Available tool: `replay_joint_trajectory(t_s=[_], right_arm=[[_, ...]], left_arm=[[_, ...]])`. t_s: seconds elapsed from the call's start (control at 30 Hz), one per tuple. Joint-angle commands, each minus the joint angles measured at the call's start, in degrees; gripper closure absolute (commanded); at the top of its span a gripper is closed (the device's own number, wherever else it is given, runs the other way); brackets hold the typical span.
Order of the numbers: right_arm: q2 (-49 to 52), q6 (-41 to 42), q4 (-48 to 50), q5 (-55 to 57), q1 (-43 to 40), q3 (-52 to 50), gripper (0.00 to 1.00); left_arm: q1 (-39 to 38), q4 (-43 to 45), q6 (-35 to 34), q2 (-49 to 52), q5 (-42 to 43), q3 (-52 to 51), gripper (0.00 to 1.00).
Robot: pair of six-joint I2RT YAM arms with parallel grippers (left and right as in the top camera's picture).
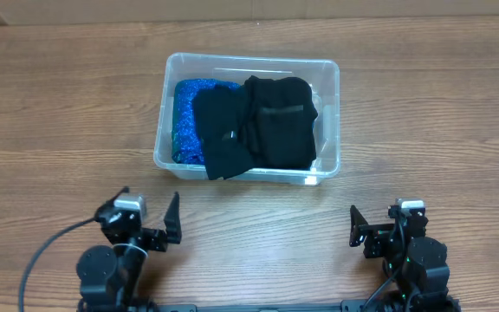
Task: Pack container
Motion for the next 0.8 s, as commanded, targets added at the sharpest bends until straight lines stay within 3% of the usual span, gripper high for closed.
replay_joint_trajectory(t_s=[0.0,0.77], right_arm=[[-0.68,-0.22,0.15,-0.11,-0.22,-1.05,0.00],[-0.68,-0.22,0.15,-0.11,-0.22,-1.05,0.00]], left_arm=[[-0.39,1.84,-0.63,-4.35,0.72,-4.74,0.00],[-0.42,5.27,-0.59,-4.22,0.24,-7.21,0.00]])
